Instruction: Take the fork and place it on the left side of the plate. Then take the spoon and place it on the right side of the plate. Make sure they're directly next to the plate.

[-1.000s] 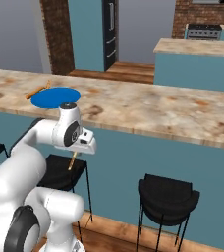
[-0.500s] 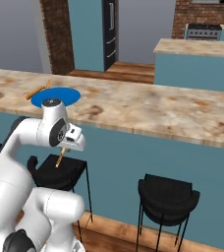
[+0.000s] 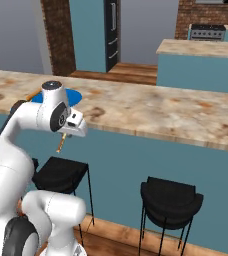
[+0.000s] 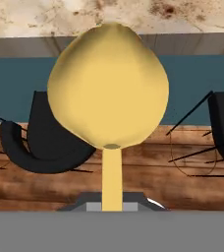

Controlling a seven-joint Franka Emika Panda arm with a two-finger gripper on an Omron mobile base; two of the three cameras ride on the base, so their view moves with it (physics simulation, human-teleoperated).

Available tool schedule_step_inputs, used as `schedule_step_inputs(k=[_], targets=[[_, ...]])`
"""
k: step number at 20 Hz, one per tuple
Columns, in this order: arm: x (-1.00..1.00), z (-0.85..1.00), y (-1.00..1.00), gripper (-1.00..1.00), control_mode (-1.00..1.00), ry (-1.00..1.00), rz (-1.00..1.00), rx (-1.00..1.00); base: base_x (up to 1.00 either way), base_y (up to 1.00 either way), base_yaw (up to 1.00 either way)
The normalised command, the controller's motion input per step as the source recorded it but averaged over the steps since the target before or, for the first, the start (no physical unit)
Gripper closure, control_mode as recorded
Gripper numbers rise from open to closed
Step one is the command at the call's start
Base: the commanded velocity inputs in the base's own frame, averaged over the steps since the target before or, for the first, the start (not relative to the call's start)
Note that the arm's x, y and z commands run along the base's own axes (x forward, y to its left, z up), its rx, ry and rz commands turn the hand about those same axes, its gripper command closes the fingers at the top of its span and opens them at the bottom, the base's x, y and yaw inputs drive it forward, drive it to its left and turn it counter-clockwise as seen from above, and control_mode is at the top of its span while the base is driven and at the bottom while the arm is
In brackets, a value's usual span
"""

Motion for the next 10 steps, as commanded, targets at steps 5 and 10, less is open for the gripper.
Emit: schedule_step_inputs(k=[5, 10], targets=[[0.95, 0.09, 0.01, 1.00, -1.00, -0.05, 0.00, 0.00, 0.00, 0.00, 0.00], [1.00, 0.11, 0.00, 1.00, -1.00, 0.01, 0.00, 0.00, 0.00, 0.00, 0.00]])
